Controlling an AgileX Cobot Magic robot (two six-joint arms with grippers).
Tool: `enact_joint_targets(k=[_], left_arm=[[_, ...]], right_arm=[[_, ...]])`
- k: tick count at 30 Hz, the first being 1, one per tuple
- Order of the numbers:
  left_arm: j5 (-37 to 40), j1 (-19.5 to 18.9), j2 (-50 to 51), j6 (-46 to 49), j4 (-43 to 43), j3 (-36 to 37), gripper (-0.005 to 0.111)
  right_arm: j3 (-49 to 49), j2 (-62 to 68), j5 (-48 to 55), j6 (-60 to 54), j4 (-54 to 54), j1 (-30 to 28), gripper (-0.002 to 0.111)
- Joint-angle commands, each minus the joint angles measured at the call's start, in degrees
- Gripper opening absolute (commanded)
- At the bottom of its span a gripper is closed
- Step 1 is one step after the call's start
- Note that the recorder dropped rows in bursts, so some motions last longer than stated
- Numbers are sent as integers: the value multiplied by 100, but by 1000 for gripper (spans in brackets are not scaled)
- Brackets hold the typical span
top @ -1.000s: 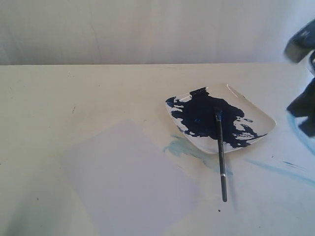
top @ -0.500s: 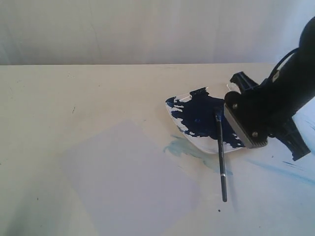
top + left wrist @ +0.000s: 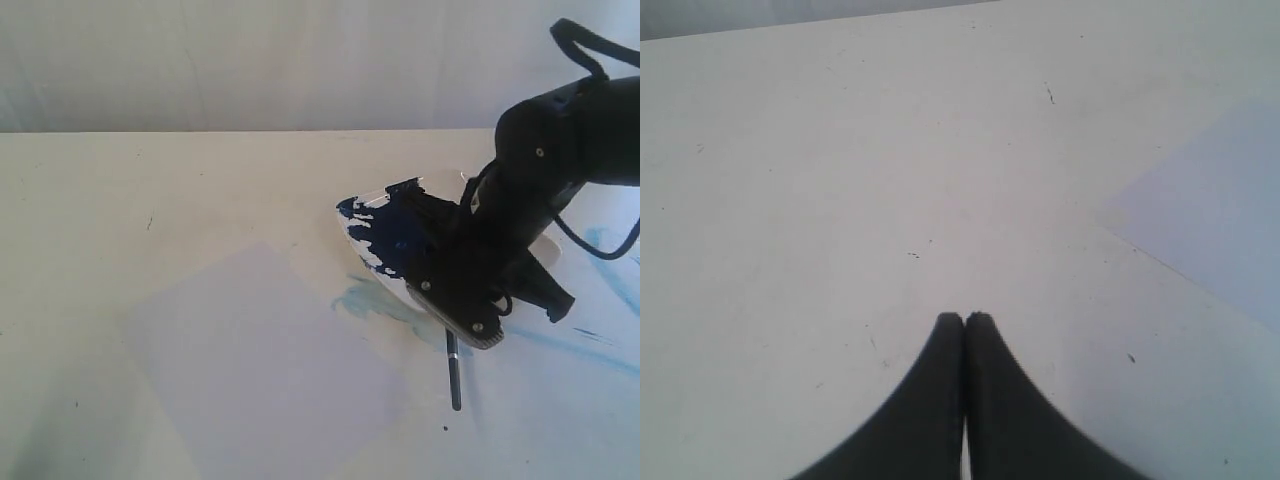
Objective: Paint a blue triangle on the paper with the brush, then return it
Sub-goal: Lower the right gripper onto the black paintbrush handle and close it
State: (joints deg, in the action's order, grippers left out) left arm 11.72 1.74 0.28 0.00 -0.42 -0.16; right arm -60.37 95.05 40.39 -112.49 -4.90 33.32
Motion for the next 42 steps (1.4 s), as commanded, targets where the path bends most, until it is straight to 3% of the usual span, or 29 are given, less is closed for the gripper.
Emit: enact_joint_targets(k=[1,10,42], left_arm=[[-10,-10,-28,0,-40,16,0],[-10,-10,-28,0,-40,16,0],[-10,-10,-28,0,-40,16,0]], right_arm=[[-24,158,178,-440,-44,32,35],[-24,420,295,-740,-257,32,35],[619,587,-896,-972,-511,43,35]])
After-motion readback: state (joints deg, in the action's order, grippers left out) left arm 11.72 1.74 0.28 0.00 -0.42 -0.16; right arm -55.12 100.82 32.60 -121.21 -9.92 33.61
